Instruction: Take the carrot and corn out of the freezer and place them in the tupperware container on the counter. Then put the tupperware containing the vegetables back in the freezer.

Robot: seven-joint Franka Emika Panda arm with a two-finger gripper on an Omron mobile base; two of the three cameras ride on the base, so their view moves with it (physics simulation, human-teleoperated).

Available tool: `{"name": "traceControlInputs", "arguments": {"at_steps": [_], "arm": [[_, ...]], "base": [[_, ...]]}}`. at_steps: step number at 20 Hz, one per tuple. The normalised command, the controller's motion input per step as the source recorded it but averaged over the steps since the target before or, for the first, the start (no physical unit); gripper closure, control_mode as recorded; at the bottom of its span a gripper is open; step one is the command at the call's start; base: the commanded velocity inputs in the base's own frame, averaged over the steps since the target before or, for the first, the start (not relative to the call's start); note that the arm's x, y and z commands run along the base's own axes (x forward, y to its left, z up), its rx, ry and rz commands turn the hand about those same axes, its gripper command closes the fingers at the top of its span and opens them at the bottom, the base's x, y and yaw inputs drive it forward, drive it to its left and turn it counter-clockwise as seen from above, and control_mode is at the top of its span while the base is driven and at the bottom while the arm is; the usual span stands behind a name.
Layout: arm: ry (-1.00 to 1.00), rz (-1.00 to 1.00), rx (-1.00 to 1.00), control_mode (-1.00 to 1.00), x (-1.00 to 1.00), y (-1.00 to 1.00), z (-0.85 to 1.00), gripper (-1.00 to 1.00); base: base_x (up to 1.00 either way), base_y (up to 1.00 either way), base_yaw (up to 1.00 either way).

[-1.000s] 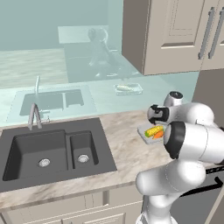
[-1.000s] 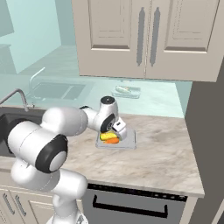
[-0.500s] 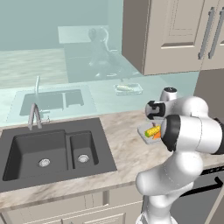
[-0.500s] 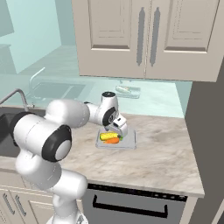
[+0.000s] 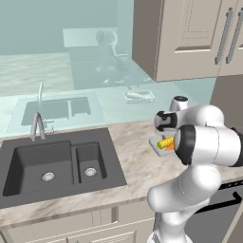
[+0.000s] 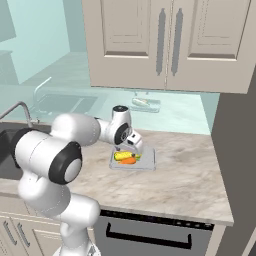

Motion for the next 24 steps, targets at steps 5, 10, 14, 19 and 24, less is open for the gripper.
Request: {"name": "traceControlInputs", "arguments": {"at_steps": [5,10,14,19,24], "arm": [[0.0,0.2,0.0,-1.0,0.0,0.27,0.0,-1.0],[0.02,0.12,0.0,-1.0,-0.08,0.33,0.0,-1.0],[0.0,0.03,0.0,-1.0,-0.19,0.33,0.0,-1.0],[0.01,0.0,0.0,-1.0,-0.06,0.27,0.0,-1.0],[0.0,0.0,0.0,-1.0,0.07,0.02,-0.08,-1.0]], "base": [[0.0,0.0,0.0],[0.0,0.0,0.0],[0.0,0.0,0.0],[0.0,0.0,0.0],[0.0,0.0,0.0]]}}
